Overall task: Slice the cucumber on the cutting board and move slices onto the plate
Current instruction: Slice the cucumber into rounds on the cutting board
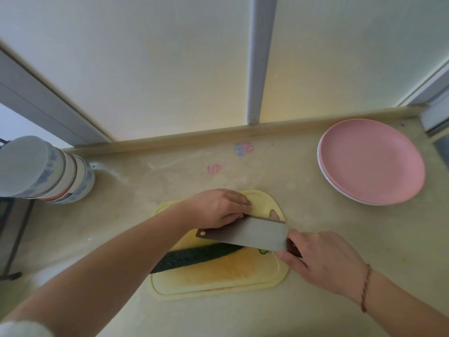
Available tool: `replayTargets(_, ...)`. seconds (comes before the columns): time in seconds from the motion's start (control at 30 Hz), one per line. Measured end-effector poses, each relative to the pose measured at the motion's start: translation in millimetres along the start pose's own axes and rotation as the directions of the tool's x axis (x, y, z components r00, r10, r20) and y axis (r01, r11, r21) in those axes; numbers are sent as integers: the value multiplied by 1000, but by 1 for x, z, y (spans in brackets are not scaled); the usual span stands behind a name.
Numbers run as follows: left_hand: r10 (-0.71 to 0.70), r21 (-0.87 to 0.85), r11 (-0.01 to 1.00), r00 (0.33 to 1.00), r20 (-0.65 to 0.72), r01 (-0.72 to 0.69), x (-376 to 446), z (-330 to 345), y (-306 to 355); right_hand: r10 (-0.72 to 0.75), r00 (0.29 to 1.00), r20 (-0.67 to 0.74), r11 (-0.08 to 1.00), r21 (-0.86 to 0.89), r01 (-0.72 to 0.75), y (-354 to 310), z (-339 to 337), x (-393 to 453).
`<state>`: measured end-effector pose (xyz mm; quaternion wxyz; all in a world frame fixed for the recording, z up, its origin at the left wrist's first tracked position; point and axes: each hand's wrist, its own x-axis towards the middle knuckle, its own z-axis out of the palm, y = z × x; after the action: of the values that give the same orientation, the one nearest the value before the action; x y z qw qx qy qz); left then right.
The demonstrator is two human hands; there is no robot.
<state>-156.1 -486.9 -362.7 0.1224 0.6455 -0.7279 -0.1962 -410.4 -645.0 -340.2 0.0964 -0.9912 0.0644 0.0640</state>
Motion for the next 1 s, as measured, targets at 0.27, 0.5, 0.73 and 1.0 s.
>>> replayTargets(0.27, -23, -62, 998, 970, -244, 8, -3, 17, 6, -37, 996, -85, 997, -77, 30, 28, -10, -51)
replayTargets(0.5, -261, -119, 965, 884, -388, 233, -29, 27, 37, -138, 990, -16, 985, -111, 136, 89, -28, -82)
replayTargets(0.73, -412, 161, 875, 878, -245, 456, -93, 66, 80, -336, 935, 116, 922, -164, 352, 122, -31, -44)
replayTargets(1.0, -373, 113, 884, 830, -414, 453, -110, 89, 91, -309, 900, 307, 944, -19, 330, 124, -38, 6)
